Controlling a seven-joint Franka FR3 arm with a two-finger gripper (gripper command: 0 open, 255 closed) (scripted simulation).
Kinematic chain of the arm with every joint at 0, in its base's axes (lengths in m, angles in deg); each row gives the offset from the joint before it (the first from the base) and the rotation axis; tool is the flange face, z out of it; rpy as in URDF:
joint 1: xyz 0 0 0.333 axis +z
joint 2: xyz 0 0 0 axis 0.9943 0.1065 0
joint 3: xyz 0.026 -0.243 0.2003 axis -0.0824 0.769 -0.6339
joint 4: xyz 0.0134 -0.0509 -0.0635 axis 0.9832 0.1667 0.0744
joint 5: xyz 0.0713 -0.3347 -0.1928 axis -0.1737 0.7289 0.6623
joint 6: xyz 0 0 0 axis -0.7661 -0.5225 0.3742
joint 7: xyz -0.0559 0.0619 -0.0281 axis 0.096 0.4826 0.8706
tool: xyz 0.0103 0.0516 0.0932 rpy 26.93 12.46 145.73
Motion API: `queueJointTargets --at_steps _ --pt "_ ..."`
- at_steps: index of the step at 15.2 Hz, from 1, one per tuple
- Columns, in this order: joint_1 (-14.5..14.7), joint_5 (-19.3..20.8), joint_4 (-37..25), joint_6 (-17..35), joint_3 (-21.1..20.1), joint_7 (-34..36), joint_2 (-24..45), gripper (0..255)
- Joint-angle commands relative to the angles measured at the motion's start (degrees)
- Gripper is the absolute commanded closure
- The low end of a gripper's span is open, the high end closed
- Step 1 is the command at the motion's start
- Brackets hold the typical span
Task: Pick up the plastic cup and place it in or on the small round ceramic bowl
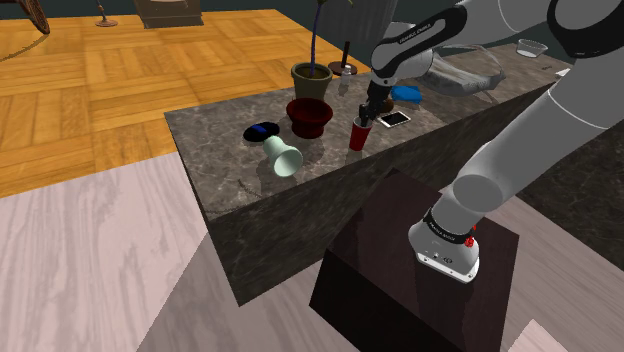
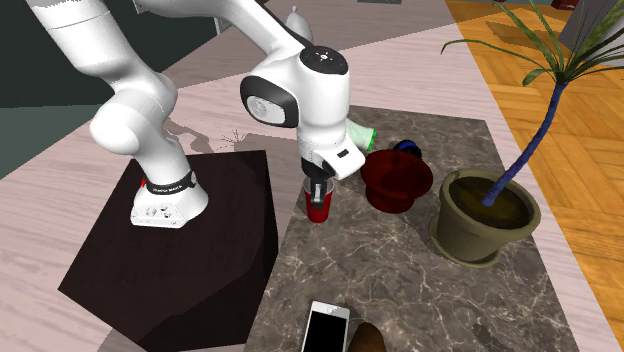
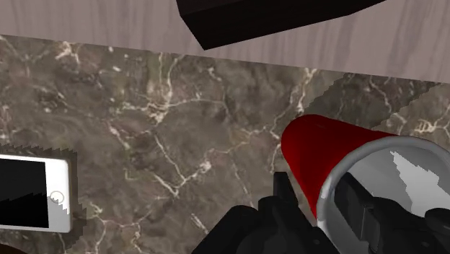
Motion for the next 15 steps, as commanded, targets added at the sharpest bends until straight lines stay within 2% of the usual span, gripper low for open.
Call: queueJointTargets --at_steps 1,8,15 --pt "0.00 0.00 0.00 0.00 0.00 0.00 0.00 255" --pt "0.00 0.00 0.00 0.01 0.00 0.00 0.01 255" --pt "-0.38 1.56 -2.42 -5.88 -0.54 1.60 -3.68 255"
